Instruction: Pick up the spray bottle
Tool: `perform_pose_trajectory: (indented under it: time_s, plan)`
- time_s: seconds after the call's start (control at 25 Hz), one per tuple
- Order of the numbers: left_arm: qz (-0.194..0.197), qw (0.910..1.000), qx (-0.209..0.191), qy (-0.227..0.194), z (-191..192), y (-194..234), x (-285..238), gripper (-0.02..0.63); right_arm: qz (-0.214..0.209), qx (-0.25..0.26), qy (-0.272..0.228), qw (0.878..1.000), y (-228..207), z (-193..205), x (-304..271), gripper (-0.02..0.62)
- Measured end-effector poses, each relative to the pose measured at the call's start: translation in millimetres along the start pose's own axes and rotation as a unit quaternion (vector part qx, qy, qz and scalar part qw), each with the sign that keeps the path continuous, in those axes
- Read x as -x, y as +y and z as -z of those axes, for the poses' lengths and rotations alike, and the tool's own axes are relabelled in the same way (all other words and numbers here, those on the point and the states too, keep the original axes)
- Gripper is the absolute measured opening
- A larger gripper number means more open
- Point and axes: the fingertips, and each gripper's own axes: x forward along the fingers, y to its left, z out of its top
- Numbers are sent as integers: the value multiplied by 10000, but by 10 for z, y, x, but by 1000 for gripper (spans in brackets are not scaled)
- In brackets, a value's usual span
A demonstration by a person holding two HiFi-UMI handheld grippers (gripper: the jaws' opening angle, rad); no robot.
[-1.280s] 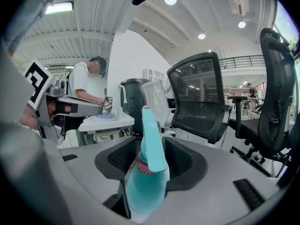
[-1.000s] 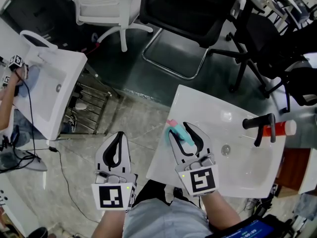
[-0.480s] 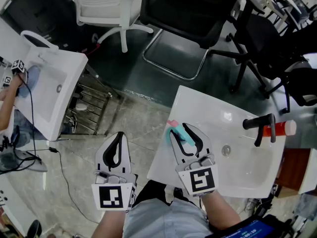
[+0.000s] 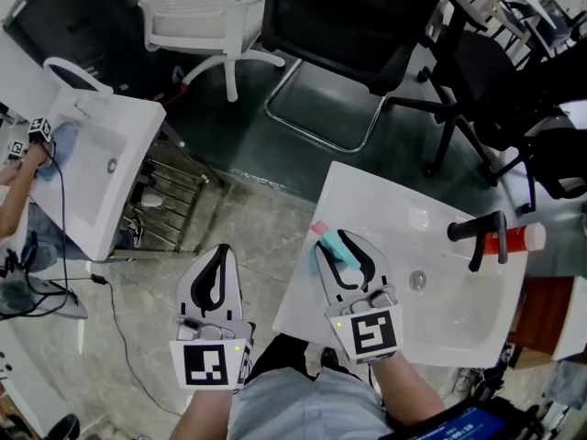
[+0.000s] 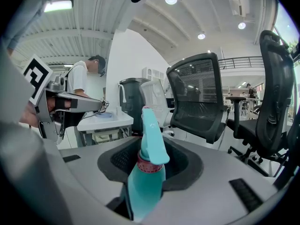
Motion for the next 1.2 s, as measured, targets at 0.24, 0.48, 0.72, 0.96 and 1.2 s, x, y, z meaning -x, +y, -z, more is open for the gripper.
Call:
perform_pose_trajectory:
  time_s: [0.24,0.48,0.72,0.96,1.2]
  plan:
    - [-1,9999,69,-129,-105,-52,53,17,60,-21,-147,9999,-24,-128,99,150]
    - [25,9993,146,-332,-277,-156,97,16,128,26,-415,9991,-101,-367,235,150]
    - [123,9981,-4,-606,-520,-287,221,15,117,30,-596,9982,-83,-634,472,151]
    - [280,9957,-222,-850,-709,-440,337,17,112,44,-680,9976,-53,-923,758,151]
    - [350,9939,-204,-1026,-850,-559,474,16,266,51,-915,9954,-77,-1163,1036,150]
